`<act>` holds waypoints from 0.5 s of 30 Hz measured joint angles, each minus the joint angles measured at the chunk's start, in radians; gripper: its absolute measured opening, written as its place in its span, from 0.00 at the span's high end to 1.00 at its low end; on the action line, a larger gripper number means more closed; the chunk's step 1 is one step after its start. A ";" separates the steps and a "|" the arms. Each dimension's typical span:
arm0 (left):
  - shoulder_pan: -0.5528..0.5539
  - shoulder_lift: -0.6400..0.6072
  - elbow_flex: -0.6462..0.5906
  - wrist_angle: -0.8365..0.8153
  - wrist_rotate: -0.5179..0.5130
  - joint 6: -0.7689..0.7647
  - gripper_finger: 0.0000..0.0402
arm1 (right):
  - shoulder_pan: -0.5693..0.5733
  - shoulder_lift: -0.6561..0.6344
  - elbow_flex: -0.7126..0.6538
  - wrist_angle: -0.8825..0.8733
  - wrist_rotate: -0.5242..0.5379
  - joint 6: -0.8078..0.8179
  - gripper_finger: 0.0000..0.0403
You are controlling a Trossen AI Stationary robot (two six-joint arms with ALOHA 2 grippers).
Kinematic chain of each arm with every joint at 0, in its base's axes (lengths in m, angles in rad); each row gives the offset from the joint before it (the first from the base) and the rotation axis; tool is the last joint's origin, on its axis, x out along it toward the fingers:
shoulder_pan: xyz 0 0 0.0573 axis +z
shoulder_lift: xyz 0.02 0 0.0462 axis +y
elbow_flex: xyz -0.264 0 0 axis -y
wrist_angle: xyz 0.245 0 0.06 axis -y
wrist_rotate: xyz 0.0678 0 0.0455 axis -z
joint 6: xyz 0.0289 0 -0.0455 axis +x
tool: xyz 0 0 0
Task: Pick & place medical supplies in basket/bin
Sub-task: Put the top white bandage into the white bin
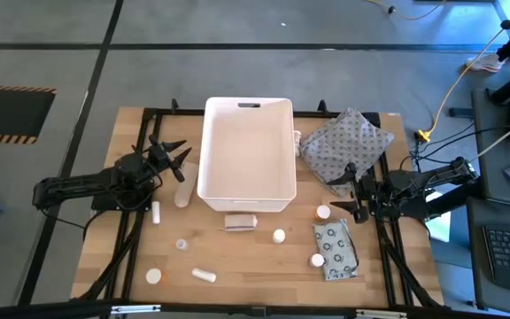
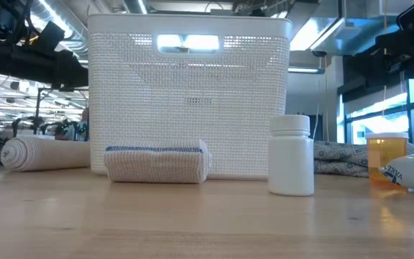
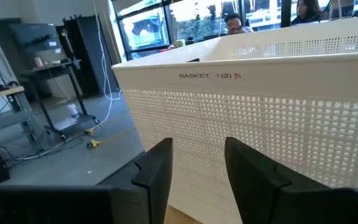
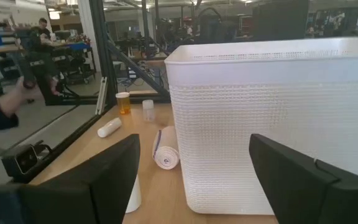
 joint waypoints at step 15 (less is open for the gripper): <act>0.000 0.000 0.000 0.014 0.002 0.003 0.65 | 0.000 0.000 0.000 0.003 0.042 0.054 0.24</act>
